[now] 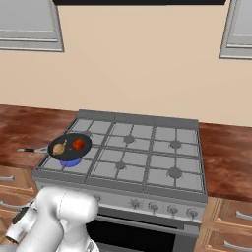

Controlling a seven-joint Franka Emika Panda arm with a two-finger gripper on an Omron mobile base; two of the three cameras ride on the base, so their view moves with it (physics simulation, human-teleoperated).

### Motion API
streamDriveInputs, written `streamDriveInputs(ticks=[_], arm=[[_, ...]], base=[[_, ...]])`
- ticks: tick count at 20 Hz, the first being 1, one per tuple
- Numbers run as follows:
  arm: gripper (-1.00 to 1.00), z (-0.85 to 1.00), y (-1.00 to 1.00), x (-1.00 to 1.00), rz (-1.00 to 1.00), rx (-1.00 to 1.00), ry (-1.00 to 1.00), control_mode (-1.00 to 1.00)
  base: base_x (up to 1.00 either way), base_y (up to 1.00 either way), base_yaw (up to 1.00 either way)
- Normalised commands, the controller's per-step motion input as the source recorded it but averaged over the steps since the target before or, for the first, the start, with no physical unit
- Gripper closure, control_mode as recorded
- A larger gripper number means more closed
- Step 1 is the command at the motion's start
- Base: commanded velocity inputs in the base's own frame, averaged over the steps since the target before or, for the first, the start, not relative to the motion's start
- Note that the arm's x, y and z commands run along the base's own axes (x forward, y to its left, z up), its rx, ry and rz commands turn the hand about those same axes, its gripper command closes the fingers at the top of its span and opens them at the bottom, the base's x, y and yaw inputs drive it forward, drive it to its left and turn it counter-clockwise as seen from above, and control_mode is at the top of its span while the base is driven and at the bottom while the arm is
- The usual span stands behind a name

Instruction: Place the pan on the front left burner on the stove. Then place the tomato and the onion in the pan and turn on the front left burner.

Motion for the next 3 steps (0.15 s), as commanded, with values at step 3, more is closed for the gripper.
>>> streamDriveInputs(ticks=[3], arm=[[1.0,0.0,0.0,0.0,0.0,-0.02,0.0,-1.0]], base=[[0.0,0.0,0.0]])
